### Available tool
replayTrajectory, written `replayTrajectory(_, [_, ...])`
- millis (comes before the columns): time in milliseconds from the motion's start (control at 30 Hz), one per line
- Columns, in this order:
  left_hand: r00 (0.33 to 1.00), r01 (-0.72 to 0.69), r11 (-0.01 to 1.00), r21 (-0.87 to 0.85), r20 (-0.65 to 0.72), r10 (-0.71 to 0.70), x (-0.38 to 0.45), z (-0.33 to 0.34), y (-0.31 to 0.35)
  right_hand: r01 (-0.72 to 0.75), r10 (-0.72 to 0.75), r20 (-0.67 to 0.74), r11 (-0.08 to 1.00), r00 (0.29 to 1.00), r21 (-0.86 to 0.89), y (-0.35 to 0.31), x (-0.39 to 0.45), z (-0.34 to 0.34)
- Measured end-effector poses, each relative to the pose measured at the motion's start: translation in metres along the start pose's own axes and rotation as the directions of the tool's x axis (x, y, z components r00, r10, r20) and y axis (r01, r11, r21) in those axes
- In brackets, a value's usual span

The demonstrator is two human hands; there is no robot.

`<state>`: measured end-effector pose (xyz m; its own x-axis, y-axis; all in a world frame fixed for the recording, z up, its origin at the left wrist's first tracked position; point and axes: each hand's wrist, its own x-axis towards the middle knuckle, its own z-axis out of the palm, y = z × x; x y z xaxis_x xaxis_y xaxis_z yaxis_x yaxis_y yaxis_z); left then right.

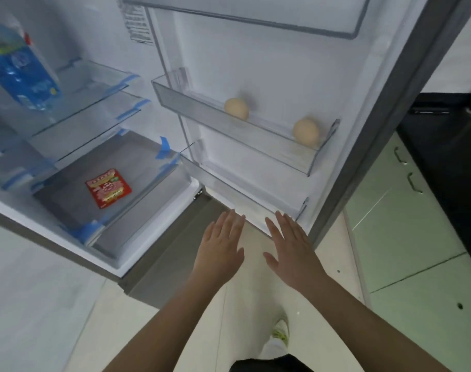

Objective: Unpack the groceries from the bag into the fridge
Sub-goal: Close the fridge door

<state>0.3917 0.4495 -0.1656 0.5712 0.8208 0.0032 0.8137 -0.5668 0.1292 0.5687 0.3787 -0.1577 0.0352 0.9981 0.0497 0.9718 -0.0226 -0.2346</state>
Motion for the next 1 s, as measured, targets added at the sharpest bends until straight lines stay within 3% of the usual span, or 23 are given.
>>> replayTrajectory(167, [1.0,0.01,0.999,-0.042,0.014,-0.01,-0.043,-0.003,0.011,0.015,-0.011,-0.051,0.996,0.999,0.084,-0.011,-0.045,0.0])
replayTrajectory(267, [0.999,0.018,0.998,-0.054,-0.048,-0.021,-0.059,-0.008,0.025,0.007,0.017,-0.135,0.984,0.991,0.178,-0.004,-0.071,-0.001])
replayTrajectory(433, [0.976,-0.069,0.996,-0.053,-0.211,0.056,-0.076,-0.022,0.049,-0.131,0.271,-0.29,0.897,0.918,0.423,0.022,-0.091,-0.012])
replayTrajectory(567, [0.956,-0.137,0.987,-0.087,-0.272,0.109,-0.085,-0.028,0.065,-0.133,0.339,-0.285,0.82,0.896,0.557,0.032,-0.082,-0.018])
replayTrajectory(767, [0.97,-0.094,0.979,-0.179,-0.237,0.05,-0.085,-0.029,0.095,0.047,0.143,-0.266,0.8,0.953,0.599,0.027,-0.067,-0.028])
replayTrajectory(1000, [0.962,0.067,0.958,-0.279,-0.237,-0.136,-0.085,-0.034,0.108,0.168,-0.059,-0.185,0.739,0.981,0.653,0.028,-0.063,-0.032])
